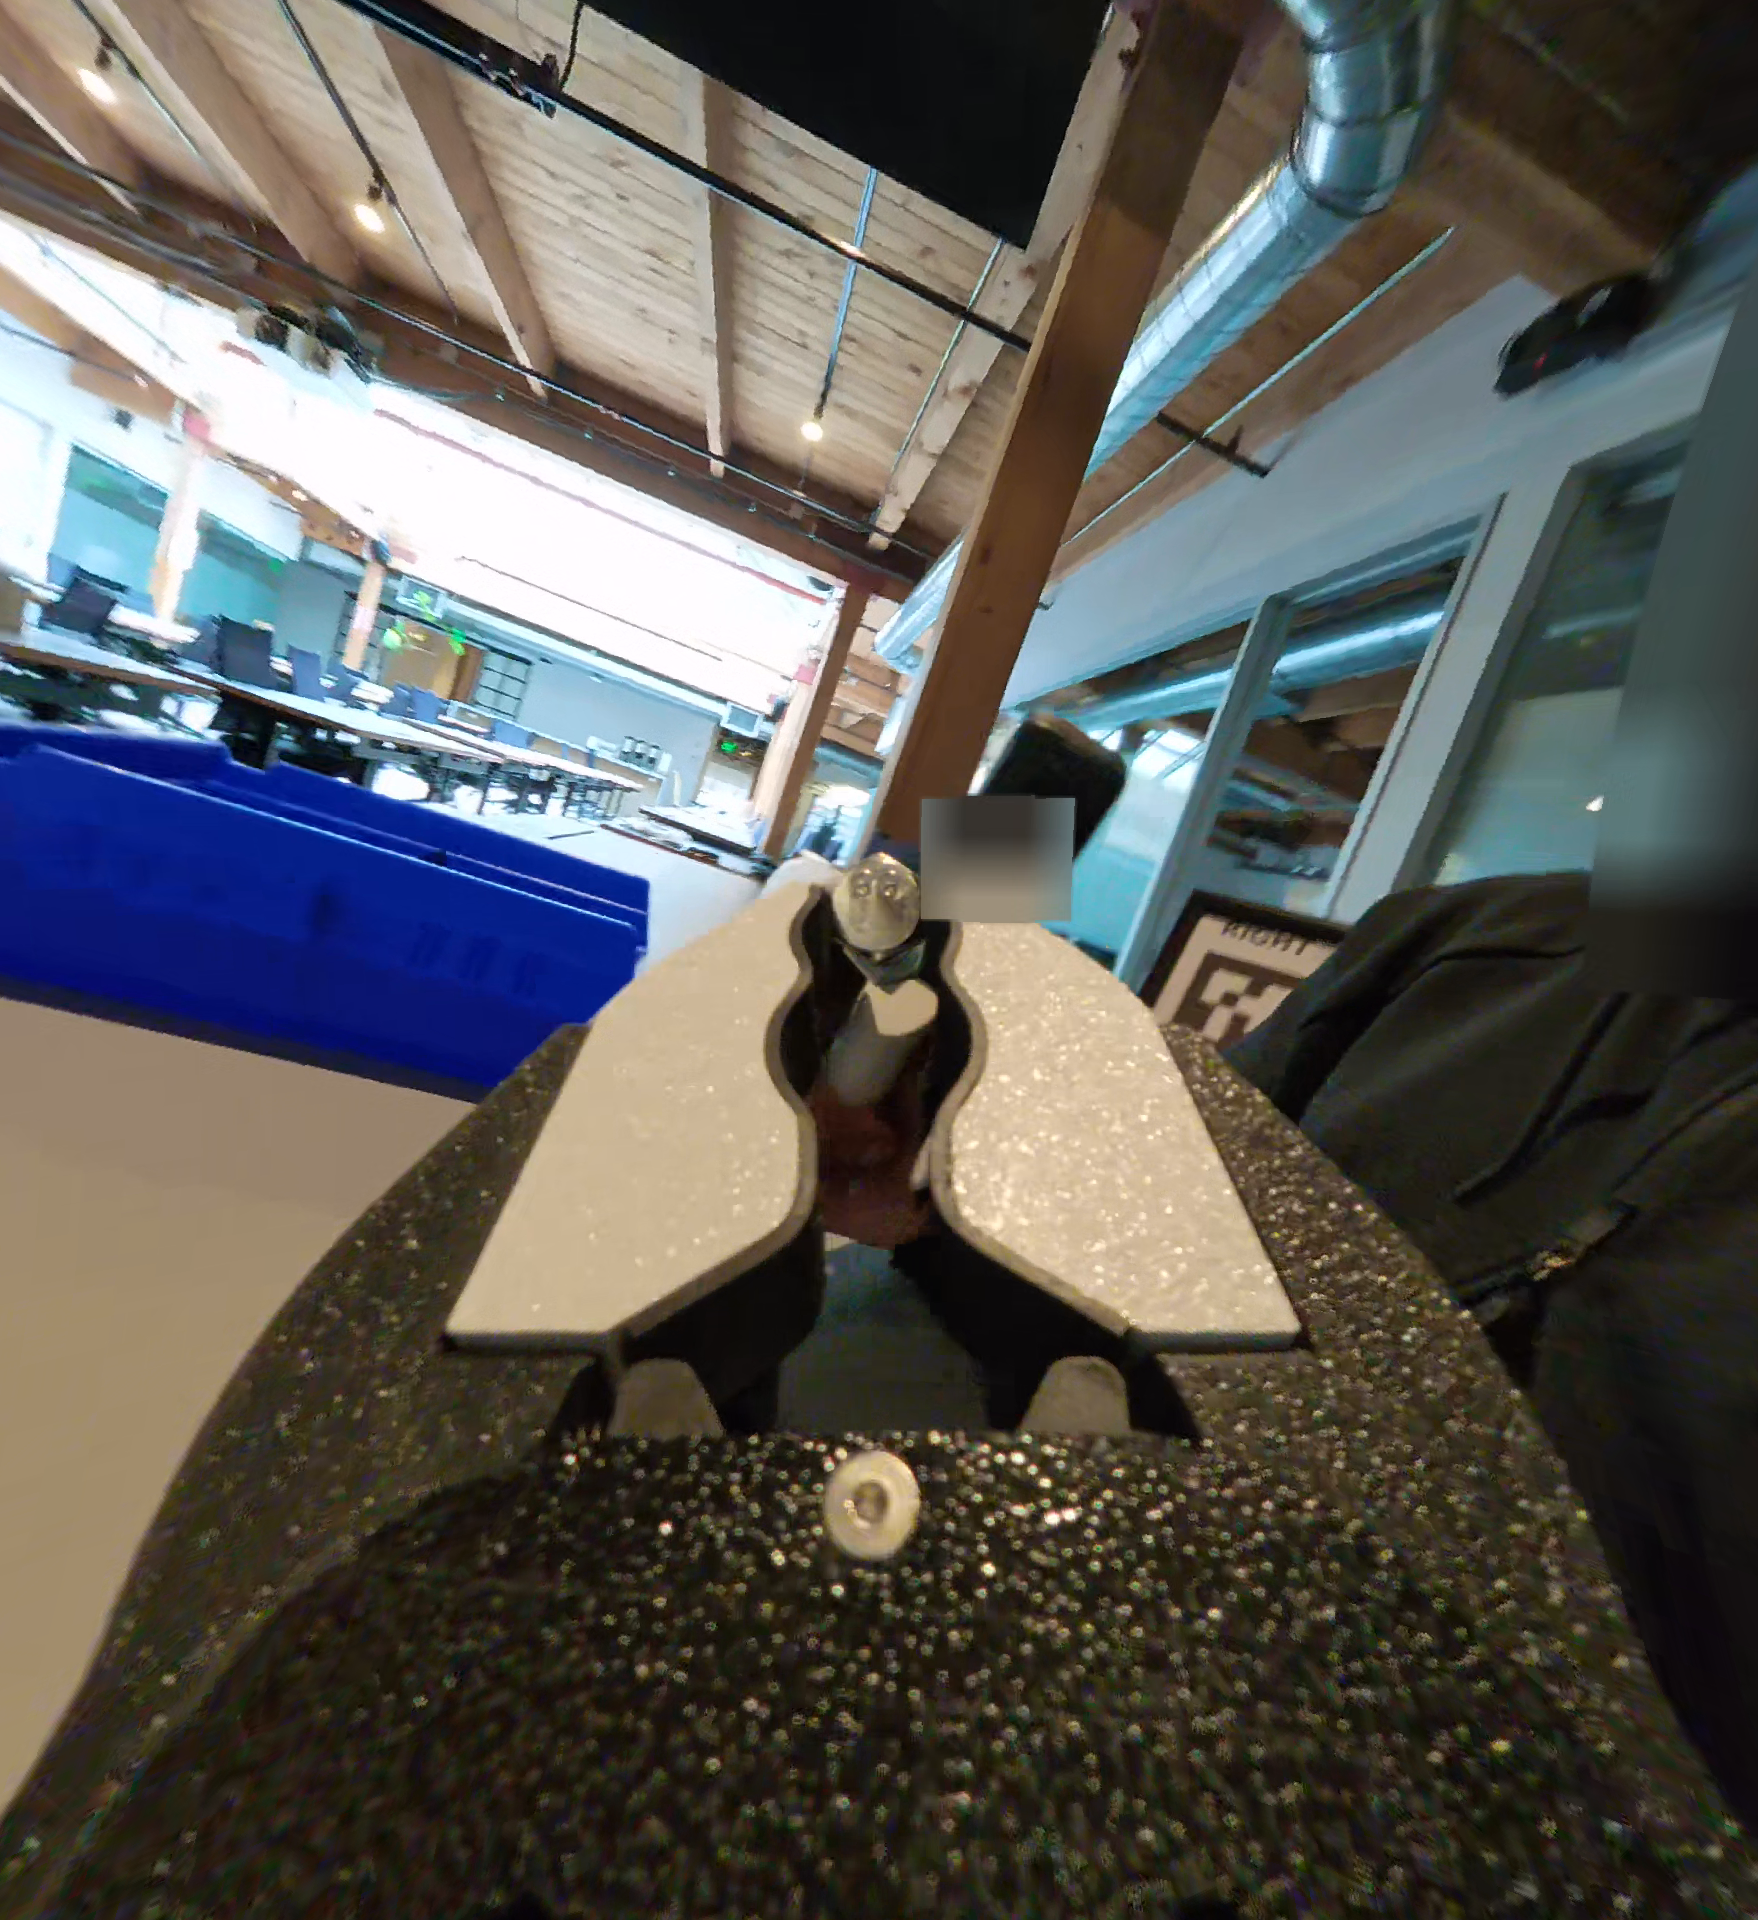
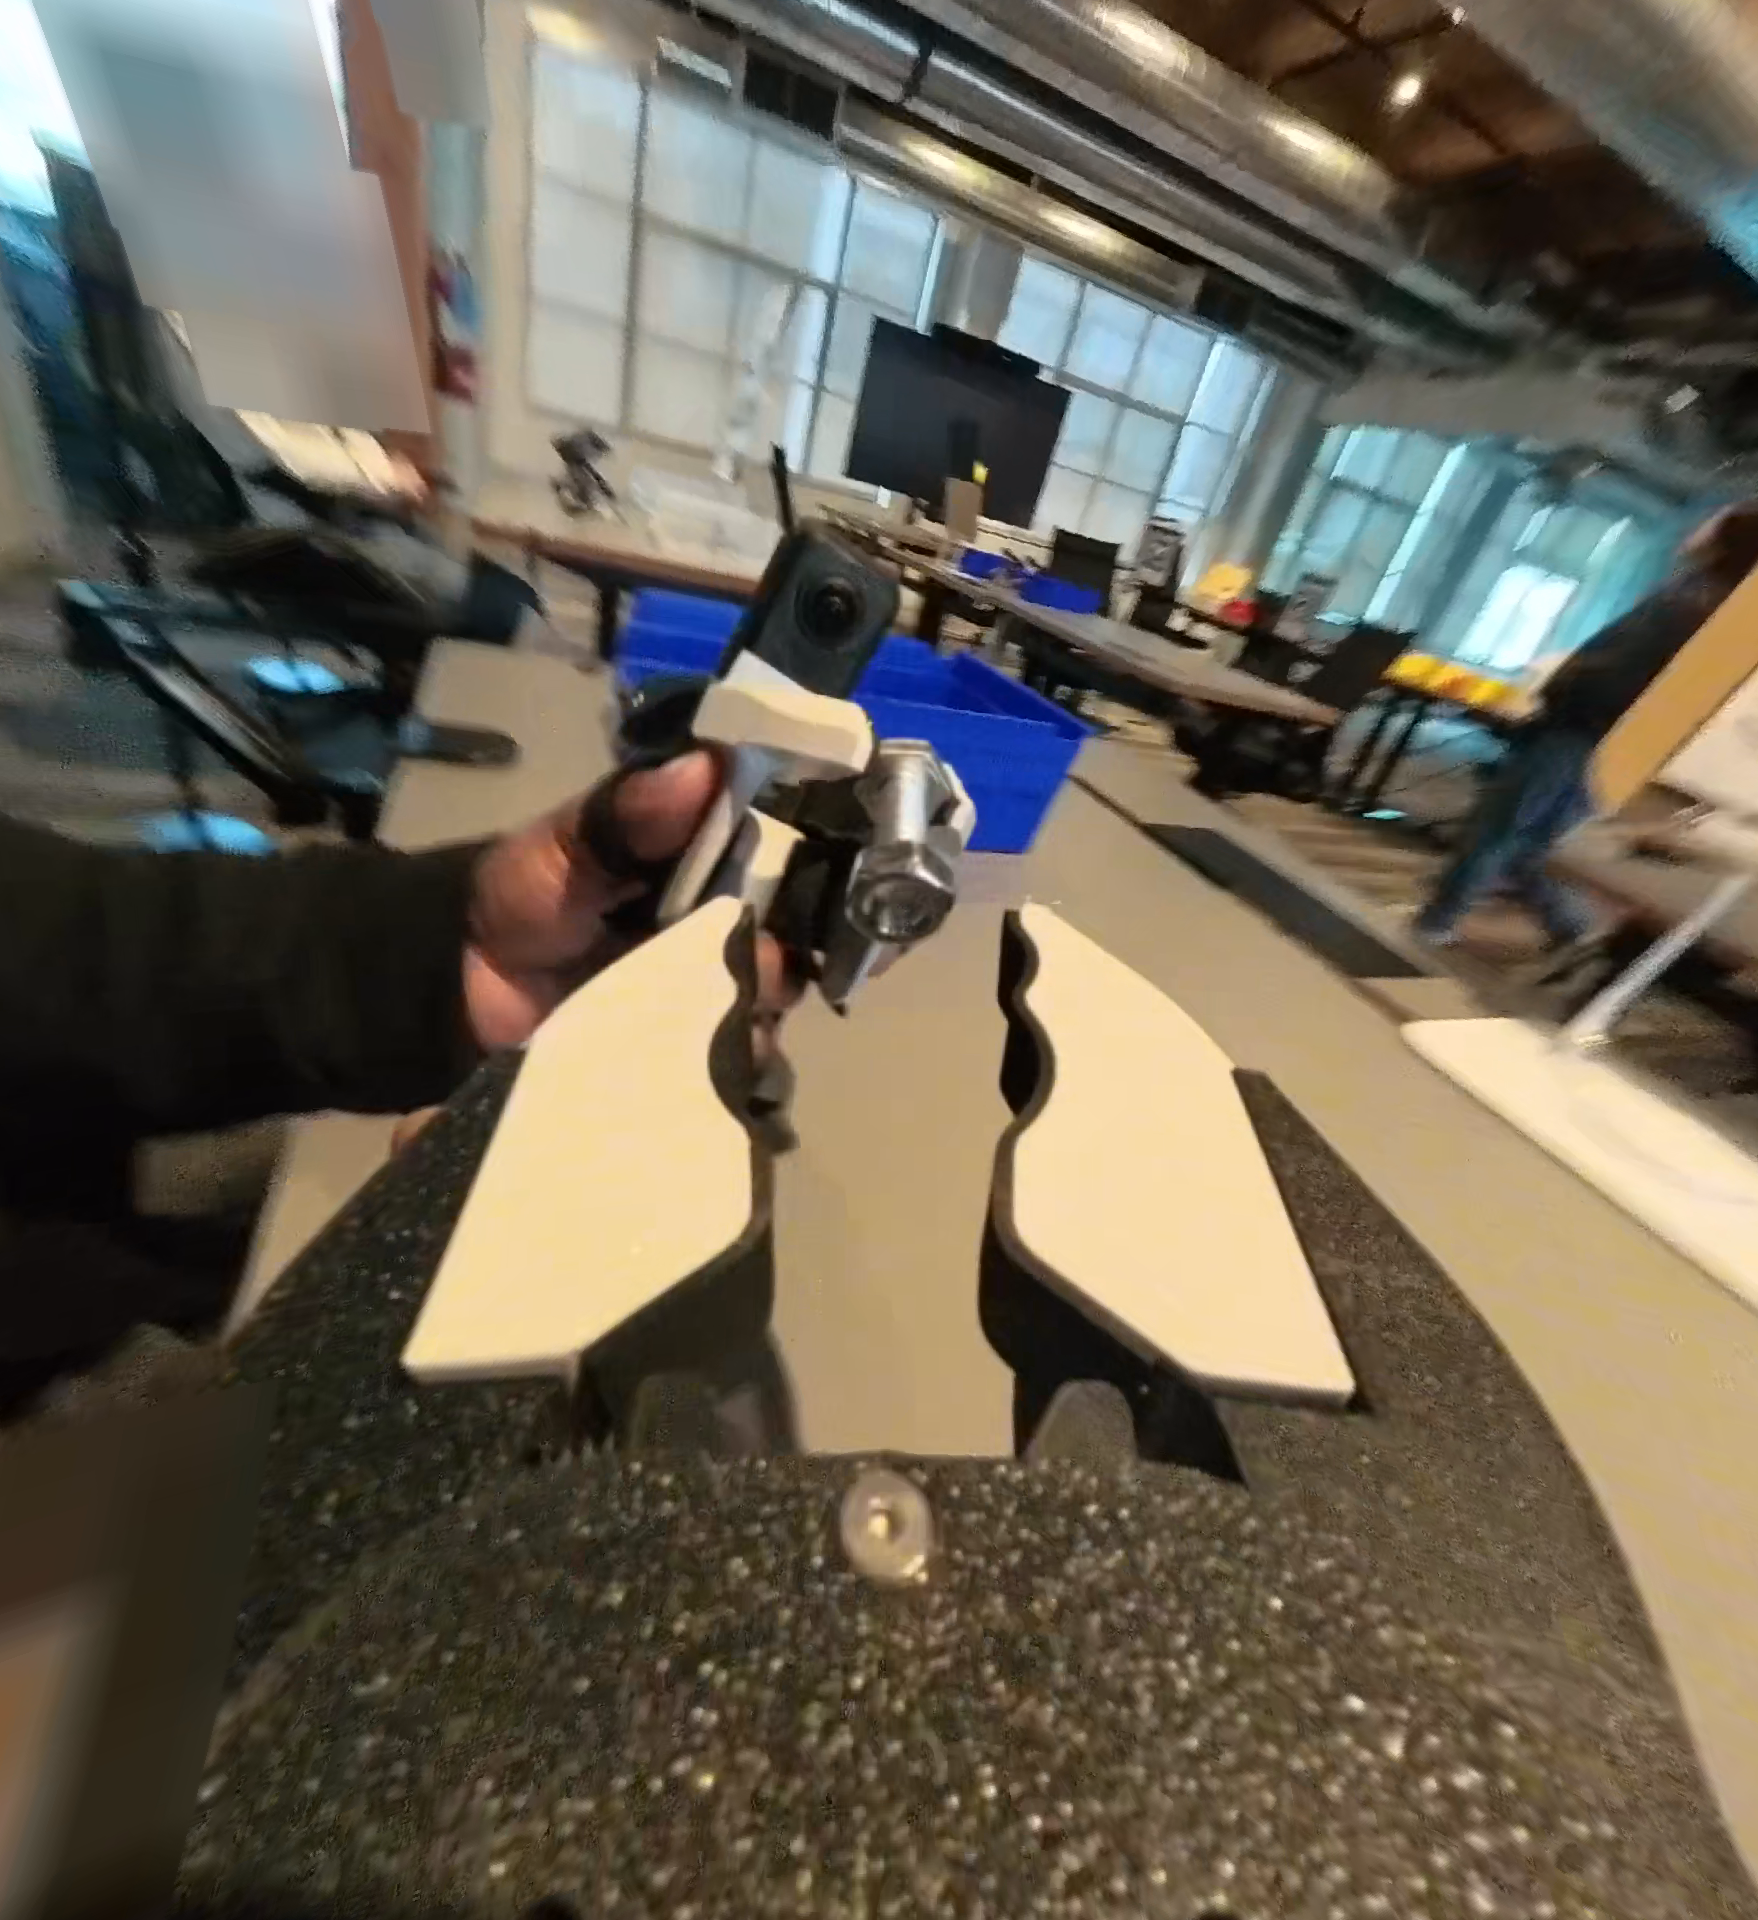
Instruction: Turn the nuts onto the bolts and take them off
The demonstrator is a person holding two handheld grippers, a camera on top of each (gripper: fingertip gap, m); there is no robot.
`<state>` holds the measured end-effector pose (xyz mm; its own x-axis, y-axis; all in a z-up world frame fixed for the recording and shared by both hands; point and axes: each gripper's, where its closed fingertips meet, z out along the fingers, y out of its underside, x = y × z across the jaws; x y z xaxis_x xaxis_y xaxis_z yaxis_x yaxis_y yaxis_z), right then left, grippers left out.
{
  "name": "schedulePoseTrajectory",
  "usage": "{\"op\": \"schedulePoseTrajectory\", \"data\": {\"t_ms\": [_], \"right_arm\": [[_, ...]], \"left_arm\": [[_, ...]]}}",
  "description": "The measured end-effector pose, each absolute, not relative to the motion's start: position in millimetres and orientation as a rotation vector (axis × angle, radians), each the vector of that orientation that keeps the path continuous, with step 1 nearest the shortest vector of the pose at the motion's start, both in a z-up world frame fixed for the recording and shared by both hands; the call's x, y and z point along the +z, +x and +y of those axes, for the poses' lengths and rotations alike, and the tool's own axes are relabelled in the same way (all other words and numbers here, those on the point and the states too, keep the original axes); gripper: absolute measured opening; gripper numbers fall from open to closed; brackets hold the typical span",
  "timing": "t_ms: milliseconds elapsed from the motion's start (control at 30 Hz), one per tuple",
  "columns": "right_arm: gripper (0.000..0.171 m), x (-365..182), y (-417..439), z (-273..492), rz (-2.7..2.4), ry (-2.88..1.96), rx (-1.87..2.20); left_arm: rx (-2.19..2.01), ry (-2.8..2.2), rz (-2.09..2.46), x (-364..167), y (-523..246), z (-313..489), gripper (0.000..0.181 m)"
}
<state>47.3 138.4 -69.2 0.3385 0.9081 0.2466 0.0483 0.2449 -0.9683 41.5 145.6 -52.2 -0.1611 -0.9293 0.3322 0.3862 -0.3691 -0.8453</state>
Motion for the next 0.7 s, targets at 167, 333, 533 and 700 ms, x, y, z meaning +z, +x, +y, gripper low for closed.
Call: {"op": "schedulePoseTrajectory", "data": {"t_ms": [167,333,533,700], "right_arm": [[0.040,-64.2,51.8,139.8,-0.979,-1.217,1.017],[0.033,-69.4,49.0,139.7,-1.003,-1.246,1.003],[0.029,-69.1,46.0,134.7,-1.019,-1.237,1.022],[0.018,-70.5,46.2,134.7,-1.026,-1.239,1.017]], "left_arm": [[-1.559,-1.091,0.815,-52.6,45.9,142.1,0.016],[-1.564,-1.074,0.807,-50.3,44.1,141.5,0.016],[-1.545,-1.083,0.838,-52.5,47.5,139.2,0.017],[-1.543,-1.079,0.853,-52.7,48.5,137.4,0.017]]}}
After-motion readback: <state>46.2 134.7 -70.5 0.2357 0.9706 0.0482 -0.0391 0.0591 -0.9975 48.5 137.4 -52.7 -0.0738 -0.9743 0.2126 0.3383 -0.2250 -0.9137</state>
